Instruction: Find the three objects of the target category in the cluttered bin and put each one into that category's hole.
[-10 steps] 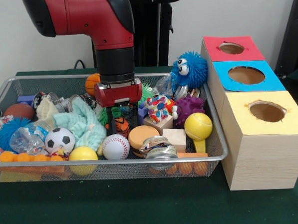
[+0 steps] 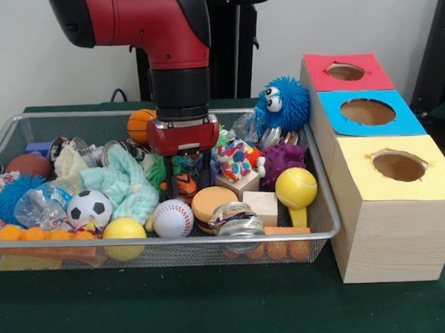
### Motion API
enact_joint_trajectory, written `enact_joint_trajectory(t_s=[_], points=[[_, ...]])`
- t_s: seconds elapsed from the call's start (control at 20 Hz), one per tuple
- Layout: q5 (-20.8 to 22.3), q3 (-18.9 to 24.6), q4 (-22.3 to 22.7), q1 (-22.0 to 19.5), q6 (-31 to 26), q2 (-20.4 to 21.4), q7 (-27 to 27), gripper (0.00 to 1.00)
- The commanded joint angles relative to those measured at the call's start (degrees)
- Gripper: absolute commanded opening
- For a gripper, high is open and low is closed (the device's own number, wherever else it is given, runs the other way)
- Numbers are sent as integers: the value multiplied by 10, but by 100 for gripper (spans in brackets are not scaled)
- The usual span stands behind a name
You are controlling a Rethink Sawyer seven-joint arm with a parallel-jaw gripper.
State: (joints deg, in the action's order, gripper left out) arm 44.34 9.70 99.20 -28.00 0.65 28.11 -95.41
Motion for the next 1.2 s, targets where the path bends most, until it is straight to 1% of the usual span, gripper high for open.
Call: enact_joint_trajectory(t_s=[0.05,0.2,0.55,0.7,0.75,1.05,1.2], points=[[2,-6,-2,8,-18,7,-50,100],[5,-11,-14,7,-5,-10,-52,100],[-4,-34,-11,22,19,-23,-73,100],[-3,-38,-13,23,26,-26,-73,100],[-3,-39,-14,23,27,-26,-72,0],[-5,-47,-18,27,38,-32,-74,0],[-13,-61,-19,35,54,-38,-82,0]])
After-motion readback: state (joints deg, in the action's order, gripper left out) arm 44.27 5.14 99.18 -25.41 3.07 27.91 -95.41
